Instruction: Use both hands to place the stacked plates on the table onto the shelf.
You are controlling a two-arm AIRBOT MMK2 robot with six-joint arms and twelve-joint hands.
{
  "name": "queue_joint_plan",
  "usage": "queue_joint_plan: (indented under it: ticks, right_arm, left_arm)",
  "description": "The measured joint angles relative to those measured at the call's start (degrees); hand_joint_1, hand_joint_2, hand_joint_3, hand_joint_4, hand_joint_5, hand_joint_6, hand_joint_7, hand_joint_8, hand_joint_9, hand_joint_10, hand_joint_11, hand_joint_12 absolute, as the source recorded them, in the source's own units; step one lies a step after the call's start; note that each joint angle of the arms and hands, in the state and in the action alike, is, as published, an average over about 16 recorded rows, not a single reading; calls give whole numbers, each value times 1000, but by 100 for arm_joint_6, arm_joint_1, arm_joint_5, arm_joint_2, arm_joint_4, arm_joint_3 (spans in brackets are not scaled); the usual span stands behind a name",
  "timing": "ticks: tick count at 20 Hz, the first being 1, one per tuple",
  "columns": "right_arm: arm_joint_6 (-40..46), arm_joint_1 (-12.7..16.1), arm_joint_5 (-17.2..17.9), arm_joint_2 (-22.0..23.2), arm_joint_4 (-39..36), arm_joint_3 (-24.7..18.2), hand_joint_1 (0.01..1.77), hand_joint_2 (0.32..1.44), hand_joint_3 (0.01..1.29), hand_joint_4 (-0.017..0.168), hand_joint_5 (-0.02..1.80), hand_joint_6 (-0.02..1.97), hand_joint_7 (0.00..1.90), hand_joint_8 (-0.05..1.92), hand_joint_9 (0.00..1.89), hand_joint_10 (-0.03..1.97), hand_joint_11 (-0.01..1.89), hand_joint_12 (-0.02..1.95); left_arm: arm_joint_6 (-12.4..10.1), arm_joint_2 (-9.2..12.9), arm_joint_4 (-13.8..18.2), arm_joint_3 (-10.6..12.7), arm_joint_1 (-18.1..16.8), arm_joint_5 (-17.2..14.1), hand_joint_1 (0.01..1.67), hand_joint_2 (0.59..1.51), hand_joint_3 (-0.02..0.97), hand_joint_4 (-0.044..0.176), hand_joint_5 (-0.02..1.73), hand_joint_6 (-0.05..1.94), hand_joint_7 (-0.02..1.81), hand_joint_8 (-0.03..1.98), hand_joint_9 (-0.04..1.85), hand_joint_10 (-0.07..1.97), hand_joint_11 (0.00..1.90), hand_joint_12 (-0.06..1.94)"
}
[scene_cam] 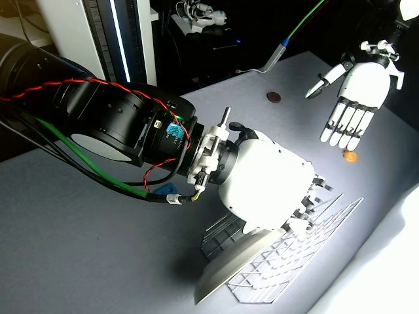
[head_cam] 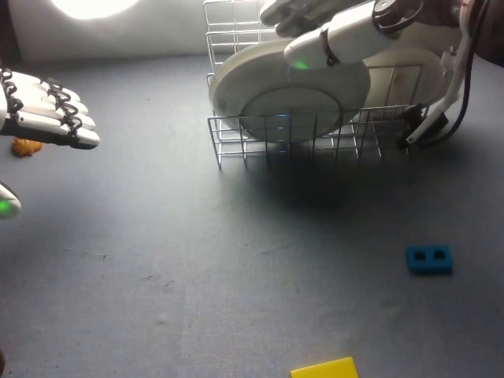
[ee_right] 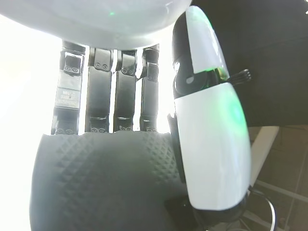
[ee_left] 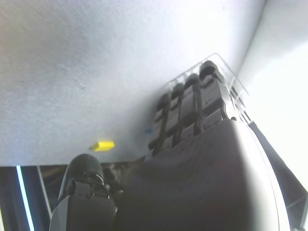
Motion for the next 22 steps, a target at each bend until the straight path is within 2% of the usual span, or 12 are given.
queue_joint_plan:
  ticks: [2, 7, 13, 15, 17, 22]
  right_arm:
    - [-18, 61, 5, 25, -74, 0, 1164, 1051, 13, -3, 790, 43, 853, 9, 864, 29, 496, 977]
    - [-140, 302, -51, 149, -405, -7, 1167, 1037, 13, -3, 782, 40, 838, 15, 853, 23, 478, 959]
    - [-910, 745, -212, 564, -872, -255, 1119, 1022, 13, -3, 785, 39, 845, 16, 860, 24, 479, 958]
    - [-1243, 870, -263, 778, -980, -425, 1041, 1026, 13, -3, 809, 41, 875, 23, 883, 35, 494, 984]
    - [-1582, 971, -316, 1022, -1064, -626, 952, 1035, 13, -3, 832, 92, 904, 99, 898, 120, 531, 1070]
    - [-2529, 1109, -422, 1740, -1059, -1227, 687, 1091, 14, -2, 916, 612, 1015, 643, 1014, 674, 792, 1374]
  left_arm:
    - [2, -4, 2, -18, 4, -14, 18, 1153, 17, 4, 22, 5, 19, -5, 14, -60, 17, 4]
    - [82, -15, 10, -152, -14, -83, 17, 1154, 17, 3, 22, 5, 19, -5, 15, -60, 17, 4]
    - [388, -21, 7, -543, -132, -161, 17, 1162, 16, 3, 45, 5, 46, -4, 41, -60, 25, 28]
    - [556, -18, -7, -728, -194, -187, 17, 1176, 16, 3, 105, 6, 115, 4, 99, -42, 33, 140]
    - [724, -9, -21, -919, -264, -208, 16, 1197, 16, 4, 185, 48, 206, 73, 167, 72, 51, 331]
    - [1095, 28, -65, -1377, -457, -226, 82, 1267, 14, 3, 468, 572, 514, 627, 436, 669, 267, 926]
